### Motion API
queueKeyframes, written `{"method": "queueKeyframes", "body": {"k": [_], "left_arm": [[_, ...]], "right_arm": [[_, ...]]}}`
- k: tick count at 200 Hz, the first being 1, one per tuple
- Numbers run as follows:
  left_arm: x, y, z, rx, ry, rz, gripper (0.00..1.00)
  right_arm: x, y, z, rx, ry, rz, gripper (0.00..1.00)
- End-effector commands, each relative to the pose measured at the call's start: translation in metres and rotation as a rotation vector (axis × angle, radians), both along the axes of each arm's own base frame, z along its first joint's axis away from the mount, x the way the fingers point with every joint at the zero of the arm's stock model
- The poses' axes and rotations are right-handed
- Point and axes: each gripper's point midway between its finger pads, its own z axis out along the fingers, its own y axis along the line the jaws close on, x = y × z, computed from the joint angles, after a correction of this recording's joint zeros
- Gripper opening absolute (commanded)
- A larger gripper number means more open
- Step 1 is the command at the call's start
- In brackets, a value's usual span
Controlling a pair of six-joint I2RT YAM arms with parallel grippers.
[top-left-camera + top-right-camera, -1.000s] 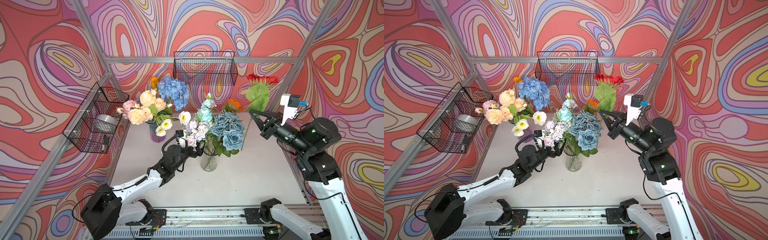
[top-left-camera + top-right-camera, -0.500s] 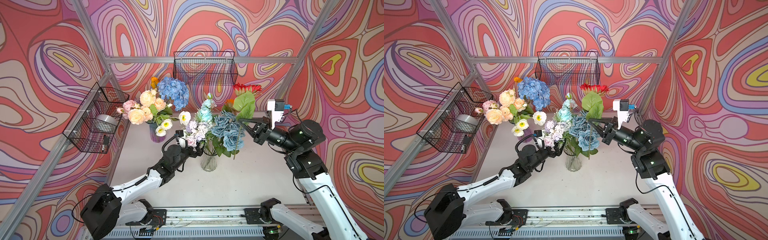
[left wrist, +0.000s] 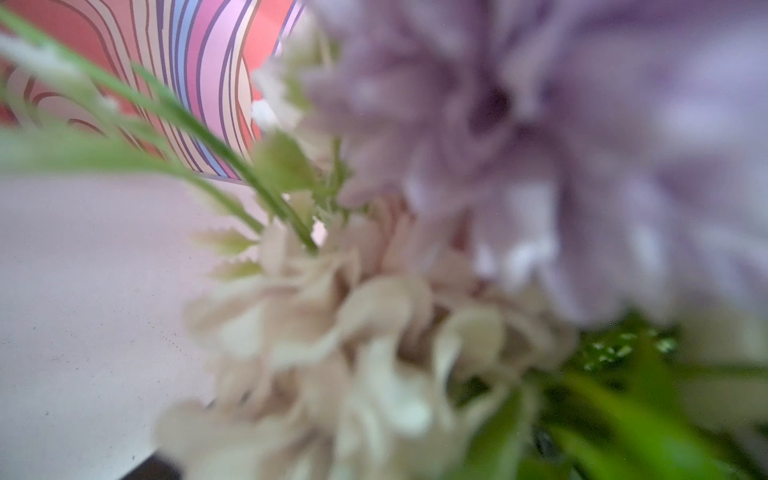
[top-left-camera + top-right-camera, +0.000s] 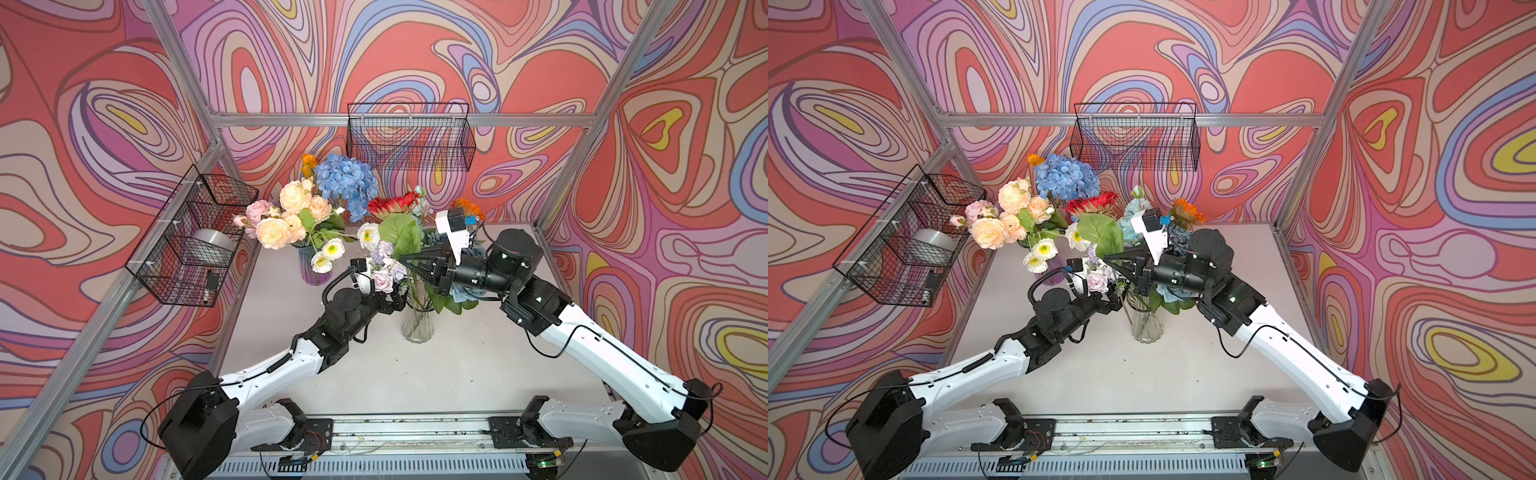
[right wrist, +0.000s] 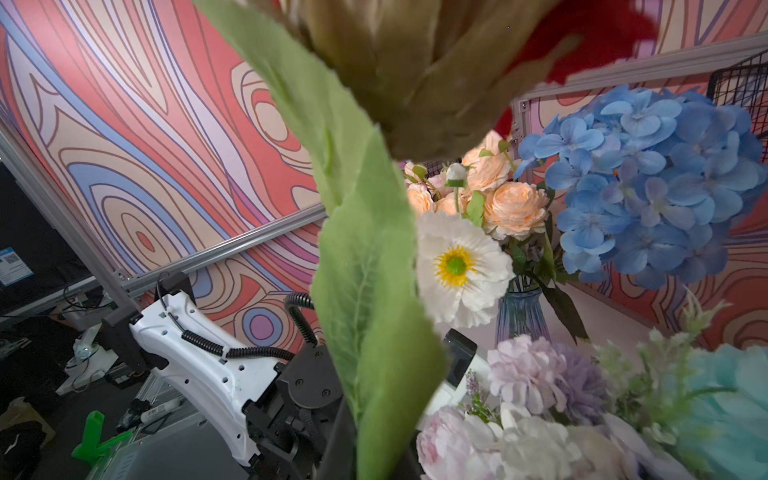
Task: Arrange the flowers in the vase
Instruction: 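Carry the red gerbera over the clear vase with the right gripper, then lower the red gerbera stem into the clear vase with the right gripper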
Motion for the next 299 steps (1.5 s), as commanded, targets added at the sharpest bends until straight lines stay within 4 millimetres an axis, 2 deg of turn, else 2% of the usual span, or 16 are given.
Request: {"method": "queueKeyframes", "body": {"k": [1,53,83,137,182,223,236,299], "left_arm": [[0.000,0.004,0.015,-0.019,-0.035,0.014,0.98],[0.000,0.006,0.014,-0.017,-0.038,0.022,0.98],[0.000,0.006,0.013,-0.016,-0.039,0.024,0.98],[0.000,0.008,0.009,-0.019,-0.025,0.031,0.98],[-0.002,0.010,0.008,-0.013,-0.024,0.037,0.98],[-0.001,0.009,0.008,-0.012,-0.024,0.036,0.98],[-0.001,0.009,0.007,-0.013,-0.023,0.032,0.98],[-0.002,0.007,0.008,-0.024,-0.020,0.023,0.98]], "right_arm": [[0.008,-0.004,0.020,0.033,-0.144,-0.094,0.00],[0.034,-0.016,-0.003,0.007,-0.229,-0.301,0.00],[0.032,-0.018,-0.014,-0.003,-0.280,-0.327,0.00],[0.019,-0.002,-0.044,-0.045,-0.437,-0.324,0.00],[0.013,-0.002,-0.049,-0.091,-0.488,-0.357,0.00],[0.005,-0.013,-0.030,-0.045,-0.441,-0.362,0.00],[0.004,-0.014,-0.029,-0.046,-0.440,-0.361,0.00],[0.015,-0.008,-0.062,-0.107,-0.566,-0.402,0.00]]}}
